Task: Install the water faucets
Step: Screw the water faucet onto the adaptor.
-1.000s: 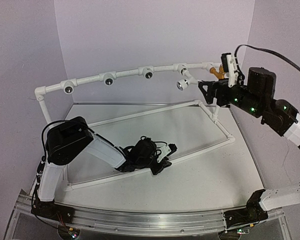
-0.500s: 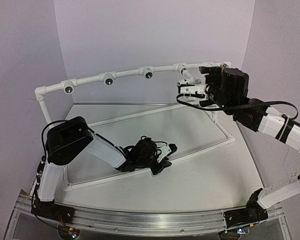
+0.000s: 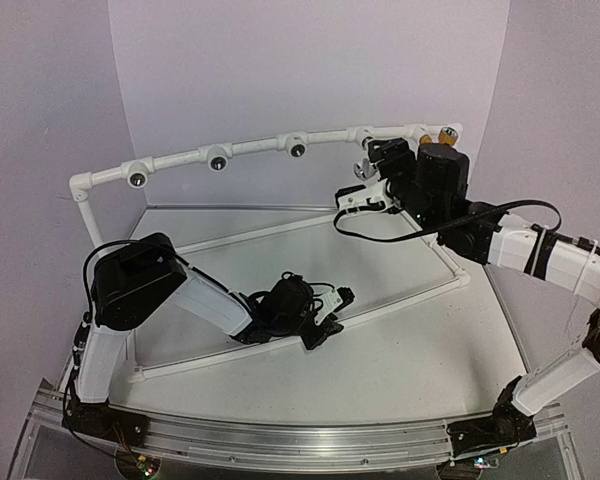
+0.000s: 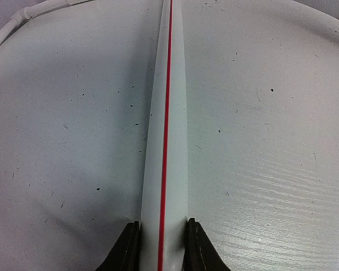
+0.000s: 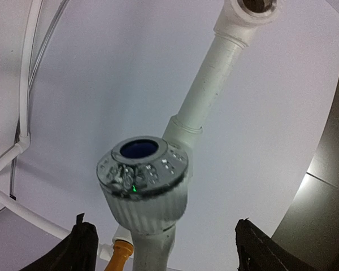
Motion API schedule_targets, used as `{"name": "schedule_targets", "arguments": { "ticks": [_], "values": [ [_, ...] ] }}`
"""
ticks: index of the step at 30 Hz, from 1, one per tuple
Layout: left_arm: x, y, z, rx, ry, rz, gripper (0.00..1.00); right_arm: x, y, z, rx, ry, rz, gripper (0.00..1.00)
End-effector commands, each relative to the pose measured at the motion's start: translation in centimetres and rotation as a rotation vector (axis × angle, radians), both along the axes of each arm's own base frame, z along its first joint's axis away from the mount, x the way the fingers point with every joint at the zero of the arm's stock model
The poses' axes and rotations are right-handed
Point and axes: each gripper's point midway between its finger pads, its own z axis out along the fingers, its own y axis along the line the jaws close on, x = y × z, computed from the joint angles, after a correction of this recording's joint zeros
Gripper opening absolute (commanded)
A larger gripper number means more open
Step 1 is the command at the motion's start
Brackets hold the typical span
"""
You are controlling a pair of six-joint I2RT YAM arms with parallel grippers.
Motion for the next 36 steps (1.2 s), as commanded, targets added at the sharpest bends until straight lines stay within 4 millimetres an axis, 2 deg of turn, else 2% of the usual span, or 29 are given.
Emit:
{"name": "schedule_targets", "arguments": {
  "ticks": [1, 7, 17, 19, 24, 30, 36],
  "values": [
    [-7.5, 10.1, -14.9, 0.501, 0.343, 0.02, 0.0, 0.4, 1.1, 2.5, 0.04, -0.114, 0.02, 0.75],
    [-7.6, 10.2, -14.9, 0.502, 0.344, 0.02, 0.0, 0.7, 1.8, 2.2, 0.07, -0.161, 0.031, 0.61],
    [-7.6, 10.3, -14.8, 0.501, 0.346, 0.022, 0.0, 1.7, 2.5, 0.5, 0.063, -0.135, 0.023, 0.52],
    [-7.6, 10.4, -14.9, 0.503, 0.347, 0.022, 0.0, 1.9, 2.7, 0.4, 0.067, -0.132, 0.026, 0.45],
    [-7.6, 10.4, -14.9, 0.503, 0.346, 0.024, 0.0, 2.2, 2.8, 0.1, 0.094, -0.122, 0.016, 0.15],
    [-7.7, 10.4, -14.9, 0.505, 0.346, 0.024, 0.0, 2.2, 2.6, 1.4, 0.176, -0.126, 0.025, 0.0],
    [-7.6, 10.4, -14.9, 0.505, 0.345, 0.025, 0.0, 2.4, 2.1, 3.3, 0.235, -0.09, 0.057, 0.0]
  ]
}}
